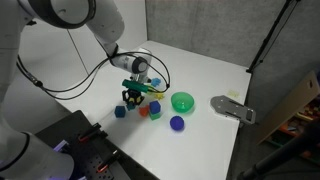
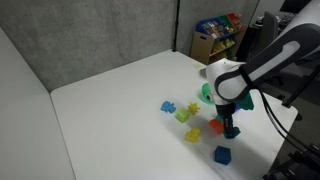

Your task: Remove the blue block from the green bowl and put it on top of the green block then remove the green toy from the bowl and put it on the table

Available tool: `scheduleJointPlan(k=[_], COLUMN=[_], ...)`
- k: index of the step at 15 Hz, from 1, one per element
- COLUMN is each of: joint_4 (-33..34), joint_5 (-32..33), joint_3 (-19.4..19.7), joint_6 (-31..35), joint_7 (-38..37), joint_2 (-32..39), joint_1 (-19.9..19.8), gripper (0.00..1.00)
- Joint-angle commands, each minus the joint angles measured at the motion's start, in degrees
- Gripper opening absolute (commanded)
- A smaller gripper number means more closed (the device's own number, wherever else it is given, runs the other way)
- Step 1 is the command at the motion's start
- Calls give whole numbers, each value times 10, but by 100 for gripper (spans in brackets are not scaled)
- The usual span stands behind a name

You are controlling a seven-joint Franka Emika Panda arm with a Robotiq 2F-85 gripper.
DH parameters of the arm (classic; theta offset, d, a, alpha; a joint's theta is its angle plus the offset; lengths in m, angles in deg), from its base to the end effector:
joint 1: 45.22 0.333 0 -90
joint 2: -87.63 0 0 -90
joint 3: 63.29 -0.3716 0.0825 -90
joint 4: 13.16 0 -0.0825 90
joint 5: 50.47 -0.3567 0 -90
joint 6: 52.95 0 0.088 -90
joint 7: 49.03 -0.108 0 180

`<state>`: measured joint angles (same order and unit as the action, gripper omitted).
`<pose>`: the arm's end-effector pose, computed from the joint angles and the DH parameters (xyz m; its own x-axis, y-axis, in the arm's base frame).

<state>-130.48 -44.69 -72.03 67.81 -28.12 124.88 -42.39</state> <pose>0.5228 0.1020 0.1568 0.6569 0.5707 -0.4928 0.5280 -0.8147 -0.2396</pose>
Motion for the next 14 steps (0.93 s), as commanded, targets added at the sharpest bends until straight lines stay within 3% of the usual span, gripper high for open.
scheduleJointPlan(k=[1,3,4,5,6,12,14], joint_4=[-26,-34,-36,-38,-37,-32,-26], joint_5=[10,12,14,17,17,18,17], joint_3=[4,7,8,10,11,15,18], joint_6=[-8,-10,-11,-13,-17,-37,-43], joint_7=[15,17,16,15,15,17,17], joint_2=[-3,0,1,3,4,7,7], joint_1=[-6,-7,-6,-6,-6,-8,-10], gripper=[9,9,36,51,53,98,100])
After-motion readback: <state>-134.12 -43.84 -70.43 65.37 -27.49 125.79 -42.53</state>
